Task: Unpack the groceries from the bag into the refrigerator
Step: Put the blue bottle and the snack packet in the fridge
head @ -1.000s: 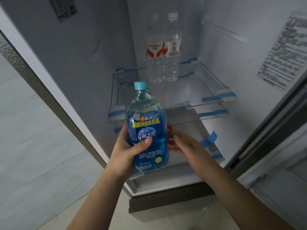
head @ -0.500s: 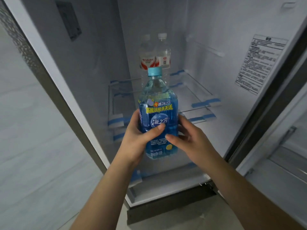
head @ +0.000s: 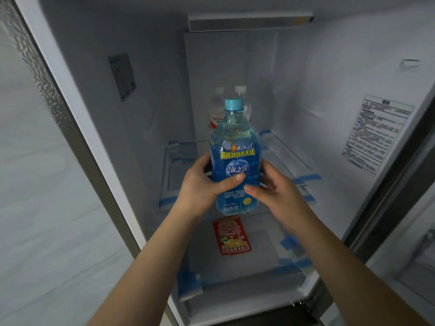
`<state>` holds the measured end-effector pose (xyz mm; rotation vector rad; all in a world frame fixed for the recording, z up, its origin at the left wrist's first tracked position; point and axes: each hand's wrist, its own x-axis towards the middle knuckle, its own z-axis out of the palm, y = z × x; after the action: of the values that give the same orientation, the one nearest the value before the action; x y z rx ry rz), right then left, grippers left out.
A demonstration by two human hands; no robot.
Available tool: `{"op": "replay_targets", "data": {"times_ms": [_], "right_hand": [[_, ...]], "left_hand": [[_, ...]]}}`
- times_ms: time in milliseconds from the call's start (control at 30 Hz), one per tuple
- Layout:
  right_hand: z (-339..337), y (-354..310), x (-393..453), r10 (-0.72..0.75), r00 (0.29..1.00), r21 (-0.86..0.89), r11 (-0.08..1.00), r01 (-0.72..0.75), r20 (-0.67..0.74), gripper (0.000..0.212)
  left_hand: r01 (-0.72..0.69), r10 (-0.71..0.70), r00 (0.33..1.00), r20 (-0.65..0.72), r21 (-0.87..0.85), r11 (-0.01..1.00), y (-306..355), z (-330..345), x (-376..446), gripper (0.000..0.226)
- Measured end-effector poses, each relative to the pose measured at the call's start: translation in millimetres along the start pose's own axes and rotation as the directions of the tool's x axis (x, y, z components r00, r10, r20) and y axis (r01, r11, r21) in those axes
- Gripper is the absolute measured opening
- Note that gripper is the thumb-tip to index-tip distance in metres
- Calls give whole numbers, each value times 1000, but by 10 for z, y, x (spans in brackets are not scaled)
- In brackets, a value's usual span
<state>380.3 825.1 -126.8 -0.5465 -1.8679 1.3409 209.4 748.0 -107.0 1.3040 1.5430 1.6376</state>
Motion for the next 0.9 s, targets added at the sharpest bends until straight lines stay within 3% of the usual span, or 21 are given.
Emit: {"op": "replay_targets", "data": {"times_ms": [167, 400, 900], "right_hand": [[-196, 172, 261, -9, 1000, -45, 999, 10, 18, 65], [-310, 388, 574, -11, 1000, -66, 998, 13, 22, 65], [-348, 738, 956, -18, 999, -232, 973, 11, -28, 63]], "left_hand": [[22, -22, 993, -120, 0, 1000, -140, 153, 215, 84], [9, -12, 989, -150, -22, 1000, -271, 262, 519, 66], [18, -2, 987, -164, 95, 995, -615, 302, 915, 72]]}}
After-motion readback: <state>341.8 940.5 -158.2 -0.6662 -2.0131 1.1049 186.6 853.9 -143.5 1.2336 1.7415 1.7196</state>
